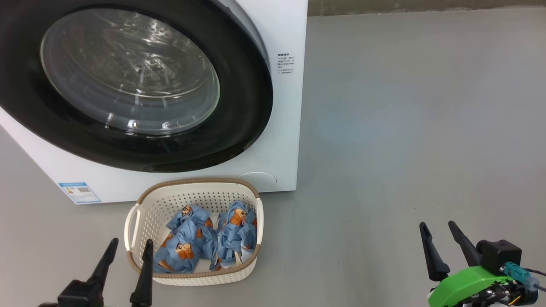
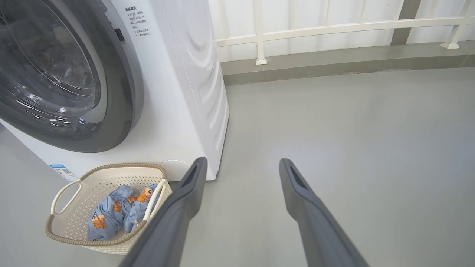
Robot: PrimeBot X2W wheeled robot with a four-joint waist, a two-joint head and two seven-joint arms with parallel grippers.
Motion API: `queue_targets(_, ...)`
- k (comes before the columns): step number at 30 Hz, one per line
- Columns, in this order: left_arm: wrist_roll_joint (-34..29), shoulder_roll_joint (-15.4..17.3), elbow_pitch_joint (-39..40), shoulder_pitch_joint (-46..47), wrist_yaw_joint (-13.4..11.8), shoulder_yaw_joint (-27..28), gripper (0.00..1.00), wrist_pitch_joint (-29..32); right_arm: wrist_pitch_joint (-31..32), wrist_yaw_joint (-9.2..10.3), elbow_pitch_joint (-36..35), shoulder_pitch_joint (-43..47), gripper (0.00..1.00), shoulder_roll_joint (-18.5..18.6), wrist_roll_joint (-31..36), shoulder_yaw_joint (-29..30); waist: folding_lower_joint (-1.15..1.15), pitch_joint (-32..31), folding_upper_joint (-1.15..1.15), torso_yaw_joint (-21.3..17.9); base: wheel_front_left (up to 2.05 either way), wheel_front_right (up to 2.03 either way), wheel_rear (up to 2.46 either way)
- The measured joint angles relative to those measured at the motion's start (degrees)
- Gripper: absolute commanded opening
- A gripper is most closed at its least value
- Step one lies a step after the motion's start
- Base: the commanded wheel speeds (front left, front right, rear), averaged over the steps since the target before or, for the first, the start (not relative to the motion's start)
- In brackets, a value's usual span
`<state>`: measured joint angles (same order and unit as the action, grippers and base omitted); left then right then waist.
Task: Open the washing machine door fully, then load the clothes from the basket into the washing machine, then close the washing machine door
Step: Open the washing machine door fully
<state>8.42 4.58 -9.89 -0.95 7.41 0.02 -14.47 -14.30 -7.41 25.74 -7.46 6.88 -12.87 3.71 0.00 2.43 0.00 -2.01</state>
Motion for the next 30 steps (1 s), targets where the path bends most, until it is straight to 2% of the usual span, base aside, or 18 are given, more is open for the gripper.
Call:
queue_targets(1, 0.01, 0.00, -0.02, 0.00, 0.00, -0.05, 1.00, 0.00, 0.00, 0.01, -0.11, -0.04, 1.00, -0.09, -0.46, 0.05, 0.00, 0.04, 0.00, 0.04, 0.00, 0.00, 0.00)
queue_targets(2, 0.05, -0.01, -0.04, 0.00, 0.00, -0.11, 1.00, 0.00, 0.00, 0.01, -0.11, -0.19, 0.64, -0.18, -1.04, 0.04, 0.00, 0.08, 0.00, 0.09, 0.00, 0.00, 0.00)
queue_targets(3, 0.08, -0.02, -0.07, 0.00, 0.00, -0.18, 1.00, 0.00, 0.00, 0.01, -0.08, -0.50, 0.64, -0.23, -1.44, -0.04, 0.00, 0.11, 0.00, 0.15, 0.00, 0.00, 0.00)
queue_targets(4, 0.08, -0.03, -0.07, 0.00, 0.00, -0.23, 1.00, 0.00, 0.00, 0.01, -0.13, -0.94, 0.42, -0.22, -1.53, -0.25, 0.00, 0.18, 0.00, 0.17, 0.00, 0.00, 0.00)
queue_targets(5, 0.08, -0.03, -0.07, 0.00, 0.00, -0.23, 1.00, 0.00, 0.00, 0.01, -0.13, -0.94, 0.10, -0.22, -1.53, -0.25, 0.00, 0.18, 0.00, 0.17, 0.00, 0.00, 0.00)
queue_targets(6, 0.13, -0.04, -0.09, 0.01, 0.00, -0.38, 1.00, 0.00, 0.00, 0.01, -0.20, -1.99, 0.00, -0.22, -2.00, -0.83, 0.00, 0.38, 0.00, 0.22, 0.00, 0.00, 0.00)
queue_targets(10, 0.45, -0.07, -0.11, 0.03, 0.00, -0.66, 1.00, 0.00, 0.00, 0.00, -0.24, -3.54, 0.00, -0.22, -2.71, -1.49, 0.00, 0.79, 0.00, 0.32, 0.00, 0.00, 0.00)
queue_targets(14, 0.54, -0.12, -0.20, 0.41, 0.00, -0.82, 1.00, 0.00, 0.00, 0.00, -0.07, -6.43, 0.00, -0.21, -6.24, -2.66, 0.00, 1.49, 0.00, 0.53, 0.00, 0.00, 0.00)
queue_targets(19, 0.58, -0.41, -0.16, 1.74, 0.00, -1.07, 1.00, 0.00, -0.01, 0.01, -0.45, -12.24, 0.00, -0.30, -14.73, -4.09, 0.00, 2.86, 0.00, 0.95, 0.00, 0.00, 0.00)
queue_targets(30, 1.03, -0.66, 0.18, 5.17, 0.00, -1.86, 1.00, -0.15, -0.02, 0.01, -1.54, -23.58, 0.00, 2.21, -27.07, -6.91, 0.00, 6.54, 0.00, 2.61, 0.00, 0.00, 0.00)
